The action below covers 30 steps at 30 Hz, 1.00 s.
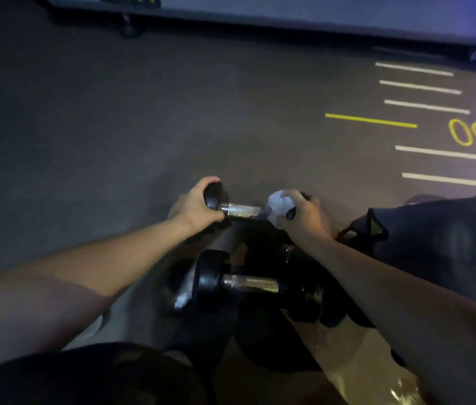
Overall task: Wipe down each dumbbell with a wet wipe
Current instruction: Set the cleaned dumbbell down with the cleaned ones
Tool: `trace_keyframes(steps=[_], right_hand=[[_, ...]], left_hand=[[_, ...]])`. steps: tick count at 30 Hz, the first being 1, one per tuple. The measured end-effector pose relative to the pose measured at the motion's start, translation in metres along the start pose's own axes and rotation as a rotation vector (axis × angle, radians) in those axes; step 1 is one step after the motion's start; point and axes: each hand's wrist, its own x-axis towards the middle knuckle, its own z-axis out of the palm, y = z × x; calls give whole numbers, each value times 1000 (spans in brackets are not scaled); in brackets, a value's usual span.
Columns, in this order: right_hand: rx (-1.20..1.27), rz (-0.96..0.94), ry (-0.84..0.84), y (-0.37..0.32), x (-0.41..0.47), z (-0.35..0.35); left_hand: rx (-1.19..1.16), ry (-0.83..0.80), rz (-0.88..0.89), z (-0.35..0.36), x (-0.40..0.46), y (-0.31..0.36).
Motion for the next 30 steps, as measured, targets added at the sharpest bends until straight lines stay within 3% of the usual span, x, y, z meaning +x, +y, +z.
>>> trace_keyframes(steps=[5, 8, 17, 24, 27, 30], right_hand=[[-88, 24, -21, 0, 10, 3], [-90, -72, 89, -4, 4, -6], [19, -163, 159, 9, -68, -36], [-35, -146, 42, 38, -143, -32], [75, -60, 11, 47, -159, -23], [299, 142, -11, 52, -160, -10]], left_hand=[[64, -102, -35, 1, 14, 1], [27, -153, -52, -1, 11, 2], [-40, -57, -162, 2, -75, -9], [-66, -87, -174, 20, -137, -5], [-47, -114, -109, 29, -151, -1], [22, -161, -82, 36, -156, -1]])
